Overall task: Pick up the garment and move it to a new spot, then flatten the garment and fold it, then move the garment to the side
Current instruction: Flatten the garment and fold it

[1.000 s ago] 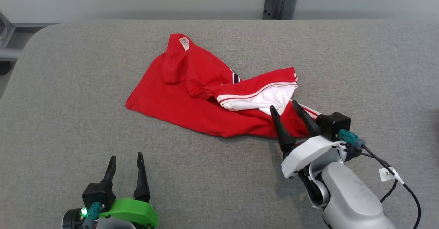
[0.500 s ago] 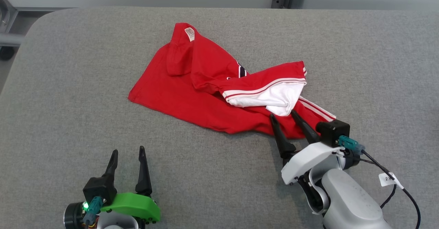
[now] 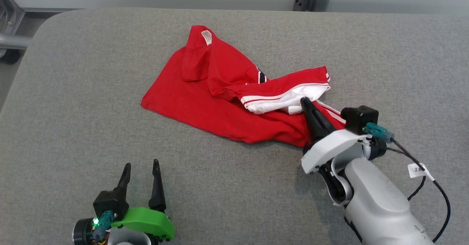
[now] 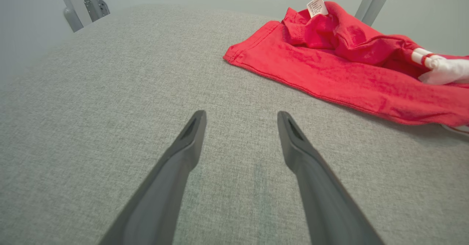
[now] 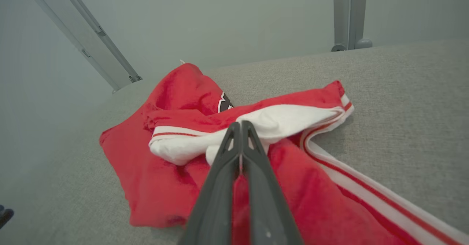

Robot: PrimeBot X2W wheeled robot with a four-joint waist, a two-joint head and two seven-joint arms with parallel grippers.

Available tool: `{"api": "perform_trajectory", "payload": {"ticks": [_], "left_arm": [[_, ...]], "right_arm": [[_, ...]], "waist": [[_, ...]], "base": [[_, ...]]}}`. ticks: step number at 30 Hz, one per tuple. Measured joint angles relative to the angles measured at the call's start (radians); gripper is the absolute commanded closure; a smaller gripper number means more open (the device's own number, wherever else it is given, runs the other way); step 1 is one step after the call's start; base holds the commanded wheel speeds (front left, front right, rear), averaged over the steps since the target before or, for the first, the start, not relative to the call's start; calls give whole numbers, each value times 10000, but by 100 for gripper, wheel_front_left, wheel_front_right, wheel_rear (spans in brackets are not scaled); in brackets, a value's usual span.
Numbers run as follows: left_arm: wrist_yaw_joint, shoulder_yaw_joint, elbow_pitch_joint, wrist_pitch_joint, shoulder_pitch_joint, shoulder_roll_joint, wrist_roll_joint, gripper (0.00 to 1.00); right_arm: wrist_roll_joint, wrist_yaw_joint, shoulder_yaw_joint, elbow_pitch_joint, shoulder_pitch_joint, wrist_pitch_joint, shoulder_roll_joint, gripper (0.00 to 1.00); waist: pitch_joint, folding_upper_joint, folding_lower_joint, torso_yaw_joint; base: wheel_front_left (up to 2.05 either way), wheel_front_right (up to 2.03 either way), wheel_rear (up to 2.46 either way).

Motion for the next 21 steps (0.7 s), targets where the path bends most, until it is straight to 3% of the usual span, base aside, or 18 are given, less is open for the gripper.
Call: {"api": "perform_trajectory", "payload": {"ticks": [6, 14, 21], "left_arm": [[-4, -142, -17, 0, -74, 0, -90, 0], [-2, -594, 15, 0, -255, 0, -357, 0], [25, -692, 88, 0, -180, 0, -428, 0]], "right_arm": [[-224, 0, -817, -48, -1276, 0, -111, 100], [-1210, -4, -2752, 802, -3520, 0, -1262, 100], [-1827, -4, -3103, 848, -4542, 0, -1534, 100]], "waist": [[68, 0, 0, 154], [303, 0, 0, 837], [383, 0, 1, 1521]], "base": [[0, 0, 0], [0, 0, 0], [0, 0, 0]]}}
